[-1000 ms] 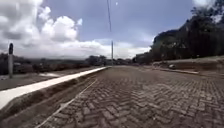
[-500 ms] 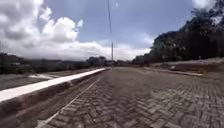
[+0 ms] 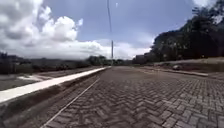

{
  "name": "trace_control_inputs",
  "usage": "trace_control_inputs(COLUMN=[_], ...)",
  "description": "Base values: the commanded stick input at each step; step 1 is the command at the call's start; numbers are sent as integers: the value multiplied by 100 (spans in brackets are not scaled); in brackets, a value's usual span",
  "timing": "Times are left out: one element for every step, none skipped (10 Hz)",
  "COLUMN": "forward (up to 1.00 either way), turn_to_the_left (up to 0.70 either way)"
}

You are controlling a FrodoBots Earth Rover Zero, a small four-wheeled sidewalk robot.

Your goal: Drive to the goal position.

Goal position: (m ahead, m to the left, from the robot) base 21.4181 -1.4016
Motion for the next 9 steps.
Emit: trace_control_inputs(forward=[100,100,100,100,100,100,100,100,100], turn_to_the_left=[0,0,0,0,0,0,0,0,0])
